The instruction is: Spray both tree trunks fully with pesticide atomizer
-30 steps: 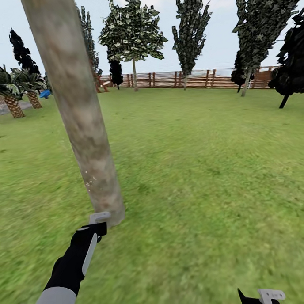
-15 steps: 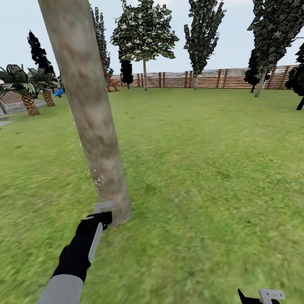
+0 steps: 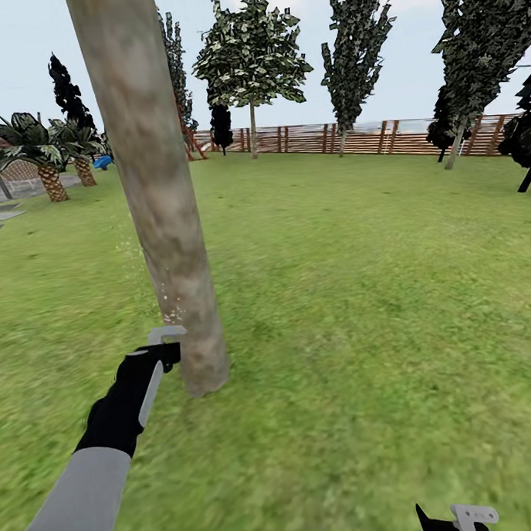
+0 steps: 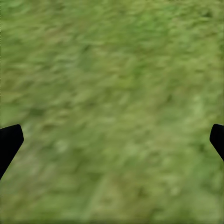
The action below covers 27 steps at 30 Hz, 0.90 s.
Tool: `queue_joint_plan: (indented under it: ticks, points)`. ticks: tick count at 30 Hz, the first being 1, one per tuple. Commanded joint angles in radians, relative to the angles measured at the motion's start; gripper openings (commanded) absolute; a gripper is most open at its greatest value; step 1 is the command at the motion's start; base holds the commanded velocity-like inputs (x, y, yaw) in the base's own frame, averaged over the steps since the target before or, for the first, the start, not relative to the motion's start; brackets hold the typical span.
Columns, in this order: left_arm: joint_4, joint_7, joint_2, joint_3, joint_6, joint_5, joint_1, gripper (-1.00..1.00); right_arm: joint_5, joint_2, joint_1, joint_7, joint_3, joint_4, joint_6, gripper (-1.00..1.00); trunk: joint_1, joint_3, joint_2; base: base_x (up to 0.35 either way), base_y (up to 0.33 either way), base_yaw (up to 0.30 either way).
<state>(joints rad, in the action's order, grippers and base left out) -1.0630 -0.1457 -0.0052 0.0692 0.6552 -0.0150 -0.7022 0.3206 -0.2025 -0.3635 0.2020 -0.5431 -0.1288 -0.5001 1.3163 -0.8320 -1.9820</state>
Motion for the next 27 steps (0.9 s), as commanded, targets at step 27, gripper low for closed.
queue_joint_plan:
  ticks: [27]
  points:
    - [-0.172,0.058,-0.024,-0.065,0.240,-0.006,-0.074,-1.00,0.000,0.000,0.000,0.001,0.000,0.001,0.001,1.00,0.000,0.000,0.000,0.000,0.000,-0.044]
